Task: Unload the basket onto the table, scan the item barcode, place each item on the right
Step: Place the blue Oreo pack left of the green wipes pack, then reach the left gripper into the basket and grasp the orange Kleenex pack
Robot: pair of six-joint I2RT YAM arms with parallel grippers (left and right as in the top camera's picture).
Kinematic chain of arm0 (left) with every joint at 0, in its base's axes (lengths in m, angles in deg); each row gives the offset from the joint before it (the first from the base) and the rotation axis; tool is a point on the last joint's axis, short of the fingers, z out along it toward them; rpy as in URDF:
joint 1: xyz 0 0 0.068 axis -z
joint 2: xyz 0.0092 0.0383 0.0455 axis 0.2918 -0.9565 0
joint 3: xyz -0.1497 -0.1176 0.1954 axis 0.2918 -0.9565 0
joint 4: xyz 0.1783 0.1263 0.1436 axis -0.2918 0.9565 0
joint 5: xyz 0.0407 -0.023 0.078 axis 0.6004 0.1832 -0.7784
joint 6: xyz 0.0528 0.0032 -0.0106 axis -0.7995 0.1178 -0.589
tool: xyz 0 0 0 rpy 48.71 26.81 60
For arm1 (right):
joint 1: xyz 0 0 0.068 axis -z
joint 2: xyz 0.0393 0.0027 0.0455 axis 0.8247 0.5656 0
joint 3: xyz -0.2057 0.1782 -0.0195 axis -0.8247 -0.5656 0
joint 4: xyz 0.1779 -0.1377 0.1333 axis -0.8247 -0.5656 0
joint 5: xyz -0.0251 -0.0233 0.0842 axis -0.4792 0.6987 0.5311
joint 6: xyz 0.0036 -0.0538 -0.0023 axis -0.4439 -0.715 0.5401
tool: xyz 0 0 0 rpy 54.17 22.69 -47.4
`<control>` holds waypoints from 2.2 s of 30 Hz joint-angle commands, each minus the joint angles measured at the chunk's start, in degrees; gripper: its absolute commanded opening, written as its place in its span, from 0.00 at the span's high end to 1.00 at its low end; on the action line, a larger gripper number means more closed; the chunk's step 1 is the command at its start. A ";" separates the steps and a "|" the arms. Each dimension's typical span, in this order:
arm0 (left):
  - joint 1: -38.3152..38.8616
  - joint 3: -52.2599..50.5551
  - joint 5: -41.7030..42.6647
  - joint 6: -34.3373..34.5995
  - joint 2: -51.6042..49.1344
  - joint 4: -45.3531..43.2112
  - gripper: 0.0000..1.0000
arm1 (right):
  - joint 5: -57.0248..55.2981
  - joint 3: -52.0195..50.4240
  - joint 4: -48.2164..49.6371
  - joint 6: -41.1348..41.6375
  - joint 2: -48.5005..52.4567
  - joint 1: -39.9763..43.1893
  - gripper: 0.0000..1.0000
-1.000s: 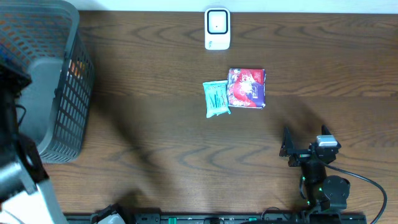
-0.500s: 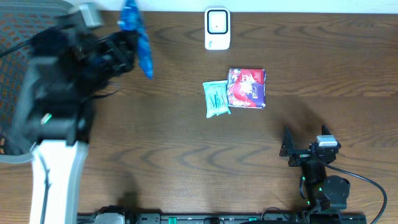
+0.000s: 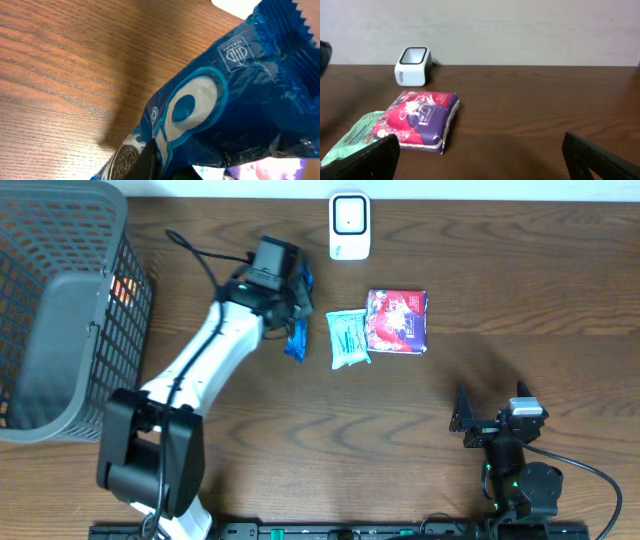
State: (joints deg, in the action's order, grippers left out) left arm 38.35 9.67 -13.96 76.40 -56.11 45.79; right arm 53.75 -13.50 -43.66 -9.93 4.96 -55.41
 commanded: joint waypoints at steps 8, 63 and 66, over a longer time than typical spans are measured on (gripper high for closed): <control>6.73 0.52 -17.35 4.24 -6.05 -2.95 0.76 | -0.02 -0.09 -0.22 -0.26 -0.17 -0.50 0.01; -51.19 8.24 11.74 -14.64 -16.33 -7.39 0.25 | -0.02 -0.09 -0.22 -0.26 -0.17 -0.50 0.01; -51.19 8.24 11.74 -14.64 -17.64 -8.07 0.25 | -0.04 -0.09 -0.22 -0.26 -0.17 -0.50 0.01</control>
State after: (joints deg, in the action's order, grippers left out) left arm -12.83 17.82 -2.53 61.50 -72.21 38.29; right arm 53.75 -13.50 -43.66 -9.95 4.96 -55.41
